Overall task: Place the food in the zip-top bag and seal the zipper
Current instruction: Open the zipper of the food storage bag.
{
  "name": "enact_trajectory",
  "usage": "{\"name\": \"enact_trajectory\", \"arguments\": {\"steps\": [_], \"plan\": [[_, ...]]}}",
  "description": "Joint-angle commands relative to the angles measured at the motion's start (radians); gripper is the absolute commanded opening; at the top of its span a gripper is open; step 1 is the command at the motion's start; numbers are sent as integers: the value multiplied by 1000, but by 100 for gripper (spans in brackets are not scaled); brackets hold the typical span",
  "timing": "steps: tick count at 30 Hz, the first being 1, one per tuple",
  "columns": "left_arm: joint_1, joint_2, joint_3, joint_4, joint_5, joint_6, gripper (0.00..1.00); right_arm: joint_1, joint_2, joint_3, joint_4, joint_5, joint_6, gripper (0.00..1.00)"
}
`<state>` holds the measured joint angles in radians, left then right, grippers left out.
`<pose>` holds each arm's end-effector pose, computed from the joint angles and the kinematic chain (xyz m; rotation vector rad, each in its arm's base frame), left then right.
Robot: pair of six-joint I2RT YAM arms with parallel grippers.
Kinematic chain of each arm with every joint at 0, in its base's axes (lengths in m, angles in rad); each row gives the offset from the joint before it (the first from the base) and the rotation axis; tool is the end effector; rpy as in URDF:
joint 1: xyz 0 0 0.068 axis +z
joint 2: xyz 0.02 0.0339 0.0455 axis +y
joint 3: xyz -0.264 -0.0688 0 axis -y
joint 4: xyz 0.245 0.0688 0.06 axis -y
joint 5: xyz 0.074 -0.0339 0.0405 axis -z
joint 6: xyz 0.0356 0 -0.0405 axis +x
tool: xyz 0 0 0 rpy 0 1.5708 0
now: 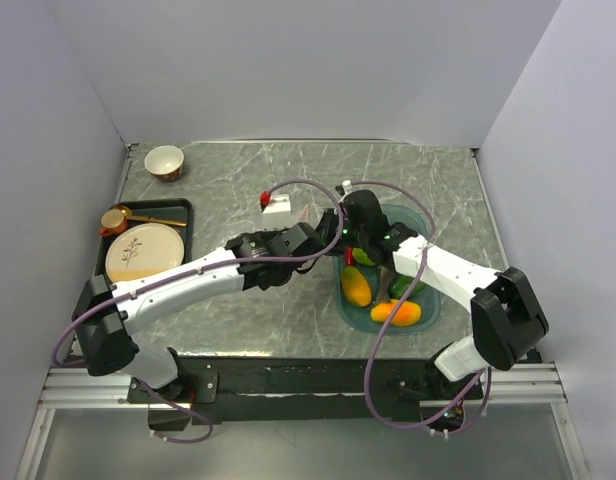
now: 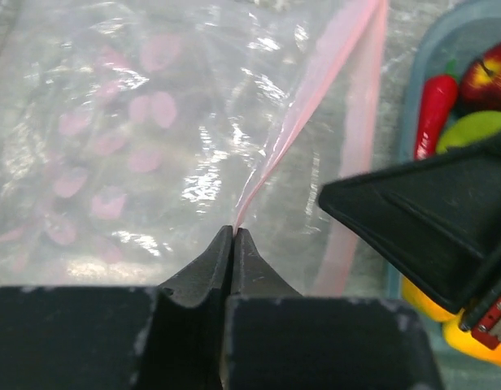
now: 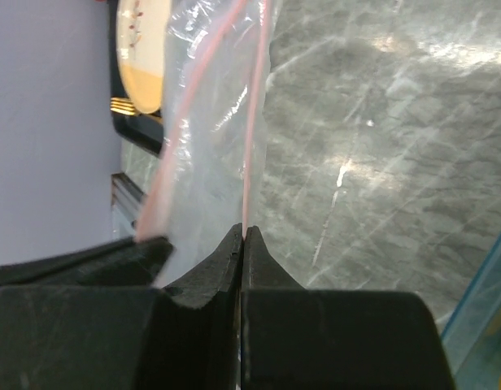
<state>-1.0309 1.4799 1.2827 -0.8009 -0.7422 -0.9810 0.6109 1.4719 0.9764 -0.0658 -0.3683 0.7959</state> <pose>0.1761 -0.2470 0.3030 -0.1994 2.2314 -0.0899 0.2619 0.1991 0.2554 -0.0236 2.3443 1.1647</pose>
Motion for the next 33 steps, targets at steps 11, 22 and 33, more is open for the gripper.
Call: {"name": "enact_trajectory", "arguments": {"steps": [11,22,33], "plan": [[115,-171,-14,-11,-28,5,1,4,192,116,-103,155,-49,0],[127,-138,-66,72,41,13,1,6,119,99,-46,124,-63,10],[129,-78,-98,175,96,51,1,-3,-85,104,-221,305,-139,72]]}}
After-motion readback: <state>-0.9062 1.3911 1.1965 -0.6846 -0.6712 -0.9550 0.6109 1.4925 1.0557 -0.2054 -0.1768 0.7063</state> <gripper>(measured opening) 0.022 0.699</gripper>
